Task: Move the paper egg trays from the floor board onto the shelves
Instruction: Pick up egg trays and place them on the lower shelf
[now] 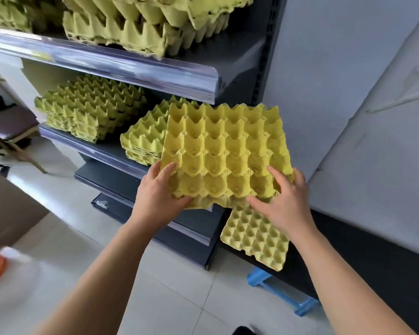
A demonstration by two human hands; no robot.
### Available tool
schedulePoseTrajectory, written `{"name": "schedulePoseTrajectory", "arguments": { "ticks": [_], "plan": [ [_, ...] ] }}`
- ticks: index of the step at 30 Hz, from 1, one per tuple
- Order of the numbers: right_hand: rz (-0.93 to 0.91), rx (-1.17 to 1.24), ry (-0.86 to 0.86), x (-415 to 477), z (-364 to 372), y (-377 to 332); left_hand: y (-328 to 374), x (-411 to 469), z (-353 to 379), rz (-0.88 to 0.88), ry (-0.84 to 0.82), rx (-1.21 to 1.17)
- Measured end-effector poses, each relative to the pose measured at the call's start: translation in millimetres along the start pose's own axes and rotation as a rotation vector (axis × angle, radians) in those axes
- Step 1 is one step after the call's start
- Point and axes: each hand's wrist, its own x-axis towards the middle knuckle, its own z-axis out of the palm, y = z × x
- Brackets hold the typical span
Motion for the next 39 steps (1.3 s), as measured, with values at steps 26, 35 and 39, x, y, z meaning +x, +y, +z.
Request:
{"name": "schedulePoseTrajectory", "arguments": {
  "ticks": [26, 35, 39],
  "plan": [
    [0.021, -0.025, 0.114, 114.6, 129.1, -123.1, -136.6, 193.6, -56.1, 0.077, 0.022, -0.132],
    [0.193, -0.07, 0.197, 103.4, 165.6, -159.0, -176.6, 236.3, -64.4, 0.182, -0.161, -0.218],
    [0.236, -0.107, 0.191, 103.2, 171.9, -162.6, -182.7, 242.2, -62.2, 0.204, -0.224, -0.191]
  ]
}}
